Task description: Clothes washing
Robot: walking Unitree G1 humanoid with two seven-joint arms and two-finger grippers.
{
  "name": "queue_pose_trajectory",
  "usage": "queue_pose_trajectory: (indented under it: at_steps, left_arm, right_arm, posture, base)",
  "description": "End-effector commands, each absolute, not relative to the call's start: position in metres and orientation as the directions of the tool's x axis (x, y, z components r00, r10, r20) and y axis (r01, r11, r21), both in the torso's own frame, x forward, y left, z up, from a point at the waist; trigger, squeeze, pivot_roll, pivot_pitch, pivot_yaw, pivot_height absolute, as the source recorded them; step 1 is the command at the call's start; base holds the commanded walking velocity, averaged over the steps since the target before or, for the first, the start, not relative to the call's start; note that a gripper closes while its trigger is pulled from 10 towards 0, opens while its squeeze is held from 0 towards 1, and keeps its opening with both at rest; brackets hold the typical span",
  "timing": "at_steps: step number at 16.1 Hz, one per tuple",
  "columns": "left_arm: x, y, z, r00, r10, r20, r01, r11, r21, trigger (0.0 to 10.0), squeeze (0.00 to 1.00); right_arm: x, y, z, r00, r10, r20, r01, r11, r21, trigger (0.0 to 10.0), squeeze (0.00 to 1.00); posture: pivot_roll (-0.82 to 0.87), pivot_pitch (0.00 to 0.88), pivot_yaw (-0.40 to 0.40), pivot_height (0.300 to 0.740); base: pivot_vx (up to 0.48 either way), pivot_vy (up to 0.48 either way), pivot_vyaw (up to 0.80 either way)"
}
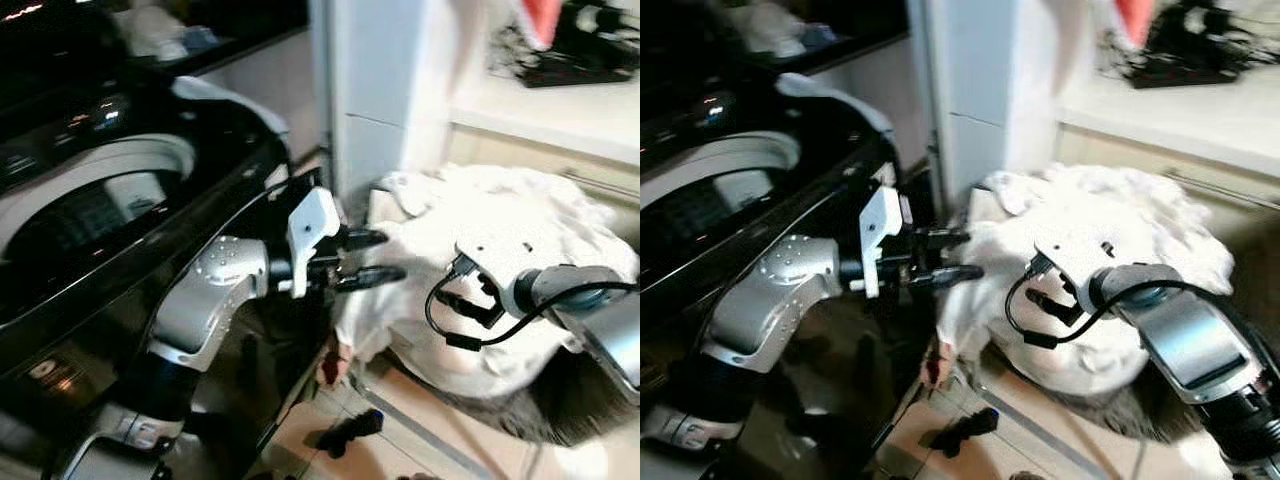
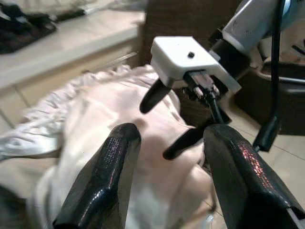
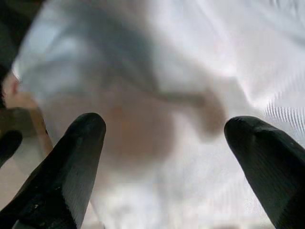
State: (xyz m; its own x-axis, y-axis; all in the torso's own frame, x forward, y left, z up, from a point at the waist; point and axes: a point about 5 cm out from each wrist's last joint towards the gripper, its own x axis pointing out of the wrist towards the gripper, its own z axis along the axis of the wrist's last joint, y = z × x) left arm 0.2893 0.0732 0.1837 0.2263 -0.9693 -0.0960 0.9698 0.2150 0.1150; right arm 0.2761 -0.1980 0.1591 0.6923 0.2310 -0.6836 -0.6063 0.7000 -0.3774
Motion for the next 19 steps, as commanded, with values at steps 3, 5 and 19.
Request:
queue_pose_trajectory:
  at_steps: [3, 5, 19]
  left_arm:
    - [0.283, 0.077, 0.183, 0.194, -0.972, -0.129, 0.977, 0.180, 0.117, 10.0, 0.00]
    - [0.284, 0.080, 0.183, 0.227, -0.966, -0.123, 0.970, 0.212, 0.118, 10.0, 0.00]
    - [0.287, 0.091, 0.184, 0.487, -0.873, 0.002, 0.870, 0.486, 0.082, 10.0, 0.00]
  right_arm:
    - [0.278, -0.198, 0.144, 0.678, 0.245, -0.693, -0.645, 0.651, -0.400, 9.8, 0.00]
    - [0.282, -0.198, 0.141, 0.695, 0.275, -0.664, -0.654, 0.625, -0.426, 2.0, 0.00]
    - [0.310, -0.183, 0.160, 0.710, 0.464, -0.529, -0.701, 0.538, -0.469, 0.0, 0.00]
  posture:
    - [-0.09, 0.000, 0.107, 0.740]
    - [-0.09, 0.000, 0.099, 0.740]
    - [0.00, 0.000, -0.014, 0.740]
  base:
    - [0.000, 0.000, 0.00]
    - [0.000, 0.000, 0.00]
    - [0.000, 0.000, 0.00]
